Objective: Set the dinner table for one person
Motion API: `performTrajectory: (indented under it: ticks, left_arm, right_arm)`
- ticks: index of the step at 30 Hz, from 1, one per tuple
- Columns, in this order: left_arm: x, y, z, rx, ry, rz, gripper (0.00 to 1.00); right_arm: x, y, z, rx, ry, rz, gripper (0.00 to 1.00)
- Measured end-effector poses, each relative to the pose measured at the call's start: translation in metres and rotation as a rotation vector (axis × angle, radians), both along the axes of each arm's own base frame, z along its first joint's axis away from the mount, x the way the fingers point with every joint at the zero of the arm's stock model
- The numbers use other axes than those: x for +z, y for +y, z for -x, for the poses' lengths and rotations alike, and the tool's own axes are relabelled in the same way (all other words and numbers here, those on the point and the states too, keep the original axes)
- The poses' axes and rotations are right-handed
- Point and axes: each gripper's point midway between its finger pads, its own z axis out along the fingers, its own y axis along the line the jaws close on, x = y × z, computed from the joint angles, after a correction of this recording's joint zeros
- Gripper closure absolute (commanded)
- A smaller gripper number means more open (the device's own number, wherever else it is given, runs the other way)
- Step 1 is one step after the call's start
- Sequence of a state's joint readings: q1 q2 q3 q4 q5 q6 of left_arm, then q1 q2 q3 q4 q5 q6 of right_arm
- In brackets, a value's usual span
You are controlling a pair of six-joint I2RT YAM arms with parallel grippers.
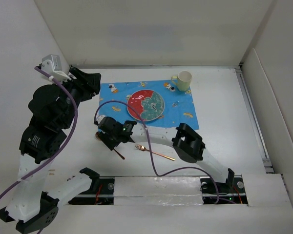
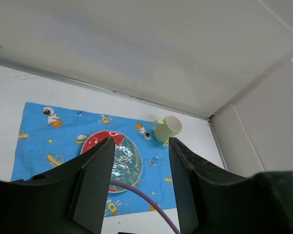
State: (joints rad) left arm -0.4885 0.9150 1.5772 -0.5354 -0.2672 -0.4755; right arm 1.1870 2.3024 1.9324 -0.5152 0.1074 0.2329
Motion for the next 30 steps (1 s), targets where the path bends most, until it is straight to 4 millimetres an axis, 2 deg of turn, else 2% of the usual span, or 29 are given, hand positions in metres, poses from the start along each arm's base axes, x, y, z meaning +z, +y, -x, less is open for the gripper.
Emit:
performTrajectory:
  ticks: [6,9,11,13,22,24,26,29,30]
  left_arm:
    - [-0.004,-0.001,-0.002,-0.002,0.010,-0.018,0.55]
    - [-0.004,0.000,-0.002,-0.002,0.009,-0.025,0.55]
    - [-0.004,0.000,-0.002,-0.001,0.008,-0.028,0.55]
    - [-0.003,0.001,0.000,0.000,0.005,-0.030,0.55]
    - [-0.006,0.010,0.002,0.035,0.000,-0.052,0.55]
    - [-0.006,0.011,0.001,0.043,0.001,-0.060,0.55]
    - [-0.008,0.011,-0.001,0.048,0.005,-0.067,0.55]
    - [-0.013,0.007,-0.007,0.043,0.024,-0.078,0.55]
    - [-0.016,0.005,-0.010,0.038,0.033,-0.082,0.55]
  right_arm:
    - [-0.024,0.021,-0.003,0.004,-0.017,0.034,0.47]
    - [-0.025,0.025,-0.004,0.002,-0.032,0.034,0.62]
    - [-0.026,0.025,-0.003,-0.003,-0.043,0.041,0.78]
    - [-0.027,0.026,-0.002,-0.010,-0.051,0.043,1.00]
    - [-0.021,0.027,0.010,-0.037,-0.082,0.051,1.00]
    - [-0.009,0.023,0.006,-0.049,-0.065,0.031,1.00]
    - [0.016,0.013,-0.008,-0.084,-0.047,-0.014,1.00]
    - [0.066,-0.016,-0.048,-0.170,-0.041,-0.112,1.00]
    - [0.090,-0.044,-0.074,-0.235,-0.056,-0.140,1.00]
